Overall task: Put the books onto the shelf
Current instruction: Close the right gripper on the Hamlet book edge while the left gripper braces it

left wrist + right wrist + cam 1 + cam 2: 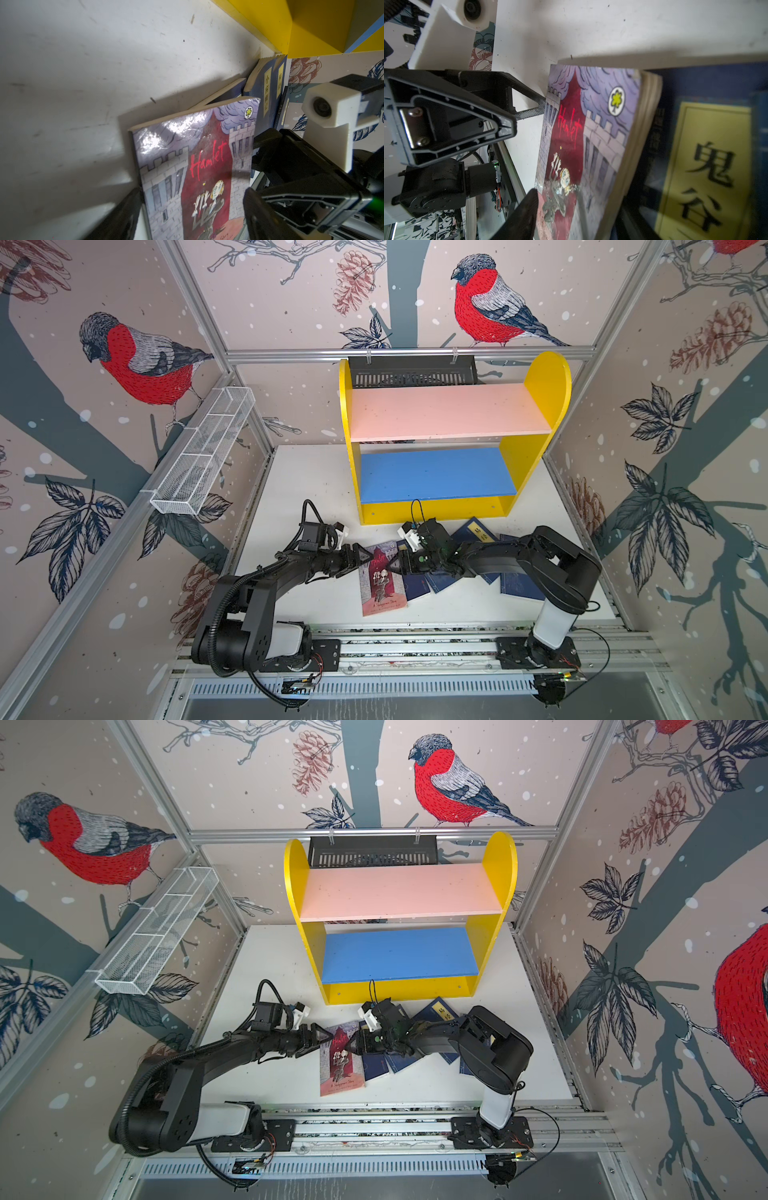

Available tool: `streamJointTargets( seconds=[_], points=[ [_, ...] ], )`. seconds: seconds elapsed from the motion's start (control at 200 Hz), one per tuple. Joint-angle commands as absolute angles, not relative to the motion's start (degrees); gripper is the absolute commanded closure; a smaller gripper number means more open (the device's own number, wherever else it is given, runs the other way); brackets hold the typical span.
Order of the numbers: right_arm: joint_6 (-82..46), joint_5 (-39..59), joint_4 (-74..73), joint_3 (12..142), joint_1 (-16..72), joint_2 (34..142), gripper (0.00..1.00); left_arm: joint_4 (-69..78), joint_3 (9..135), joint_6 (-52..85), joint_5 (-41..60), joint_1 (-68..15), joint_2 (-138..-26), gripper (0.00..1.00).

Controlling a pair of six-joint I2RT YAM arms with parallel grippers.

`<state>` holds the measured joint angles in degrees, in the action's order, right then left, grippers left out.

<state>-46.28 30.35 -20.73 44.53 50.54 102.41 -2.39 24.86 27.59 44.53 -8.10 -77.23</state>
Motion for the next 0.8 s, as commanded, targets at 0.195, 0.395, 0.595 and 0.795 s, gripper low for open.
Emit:
streamJointTargets(
  seconds=[0.195,0.395,0.595,0.795],
  points=[
    [-46.96,32.20,-24.72,44.17,49.70,102.49,0.65,-2.31,23.75,28.63,43.85,-8.26,-74.68,0.20],
    [-46.83,34.22,-27.21,43.53,49.01,102.22,0.78,-1.29,23.20,29.07,44.12,-8.26,-71.37,0.14],
    [-46.88,36.16,-29.45,42.68,48.16,102.14,0.91,-1.39,23.16,28.75,43.64,-8.26,-68.91,0.13],
    [-46.61,39.30,-31.94,40.80,46.50,99.26,0.97,-3.01,24.24,27.25,41.78,-7.87,-61.76,0.12]
  ],
)
